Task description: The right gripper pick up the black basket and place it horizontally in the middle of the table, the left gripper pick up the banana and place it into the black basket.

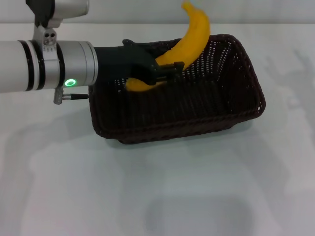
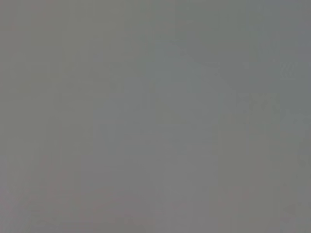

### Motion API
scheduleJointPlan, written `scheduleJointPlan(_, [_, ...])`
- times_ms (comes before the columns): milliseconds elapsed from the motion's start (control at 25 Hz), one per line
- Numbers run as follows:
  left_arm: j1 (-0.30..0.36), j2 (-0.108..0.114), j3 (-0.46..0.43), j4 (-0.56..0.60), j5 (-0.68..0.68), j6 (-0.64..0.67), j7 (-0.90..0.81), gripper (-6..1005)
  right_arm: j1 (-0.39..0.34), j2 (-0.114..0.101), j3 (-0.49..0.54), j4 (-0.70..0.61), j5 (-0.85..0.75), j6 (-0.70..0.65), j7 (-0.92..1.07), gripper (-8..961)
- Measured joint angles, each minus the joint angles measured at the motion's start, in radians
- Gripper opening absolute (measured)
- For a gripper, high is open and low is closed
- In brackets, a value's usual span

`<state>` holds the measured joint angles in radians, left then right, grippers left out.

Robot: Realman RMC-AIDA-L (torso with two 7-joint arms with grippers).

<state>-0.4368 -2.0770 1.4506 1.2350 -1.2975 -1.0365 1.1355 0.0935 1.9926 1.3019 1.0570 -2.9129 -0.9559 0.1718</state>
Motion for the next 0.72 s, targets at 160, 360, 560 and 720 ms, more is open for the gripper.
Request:
scheduleJointPlan(160, [-0.001, 0.0, -0.015, -0.015, -0.017, 0.01, -0.009, 495, 0.0, 0.0, 0.0, 0.0, 0.0, 0.0, 0.0, 790])
scheduleJointPlan(360, [-0.003, 0.0, -0.031, -0.023, -0.018, 0.011, -0.008, 588, -0.001, 0.0, 0.0, 0.0, 0.0, 0.001, 0.0, 791])
scheduleJointPlan(560, [0.012, 0.0, -0.057, -0.024, -0.022, 0.066, 0.019, 778, -0.002, 0.0, 0.0, 0.0, 0.0, 0.002, 0.0, 726])
scheduleJointPlan(720, [0.063, -0.001, -0.088, -0.017, -0.12, 0.19, 0.134, 893, -0.003, 0.0, 0.006, -0.003, -0.002, 0.002, 0.0, 727])
